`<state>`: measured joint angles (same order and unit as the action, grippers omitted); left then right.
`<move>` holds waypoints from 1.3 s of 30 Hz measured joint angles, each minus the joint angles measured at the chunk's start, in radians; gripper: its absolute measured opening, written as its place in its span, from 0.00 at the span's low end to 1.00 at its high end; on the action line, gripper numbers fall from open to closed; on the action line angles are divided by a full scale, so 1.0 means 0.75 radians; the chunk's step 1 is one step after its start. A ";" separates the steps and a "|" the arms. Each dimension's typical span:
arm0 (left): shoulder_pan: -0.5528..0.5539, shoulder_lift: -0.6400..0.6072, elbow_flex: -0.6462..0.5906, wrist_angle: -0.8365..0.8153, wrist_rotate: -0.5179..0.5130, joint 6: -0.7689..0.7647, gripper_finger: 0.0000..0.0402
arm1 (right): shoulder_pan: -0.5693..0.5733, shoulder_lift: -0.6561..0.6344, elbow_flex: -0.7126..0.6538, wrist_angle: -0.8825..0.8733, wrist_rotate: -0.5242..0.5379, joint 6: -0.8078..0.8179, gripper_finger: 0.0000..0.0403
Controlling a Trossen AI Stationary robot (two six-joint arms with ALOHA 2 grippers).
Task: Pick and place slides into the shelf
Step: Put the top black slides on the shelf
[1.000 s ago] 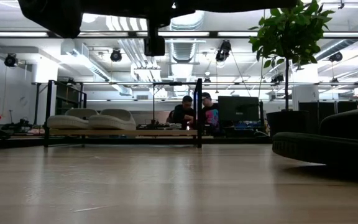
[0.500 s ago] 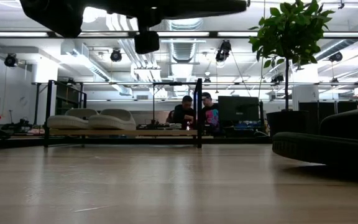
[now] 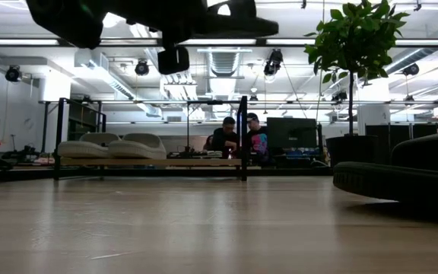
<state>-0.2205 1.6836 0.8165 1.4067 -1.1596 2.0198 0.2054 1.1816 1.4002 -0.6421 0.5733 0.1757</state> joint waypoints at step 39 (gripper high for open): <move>0.024 -0.790 -0.053 -0.863 0.067 -1.761 0.07 | -0.001 -0.002 -0.117 -0.056 0.006 -0.005 0.10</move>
<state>-0.2027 1.0912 0.7769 0.7596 -1.1095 0.6992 0.2050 1.1805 1.3122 -0.6839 0.5780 0.1722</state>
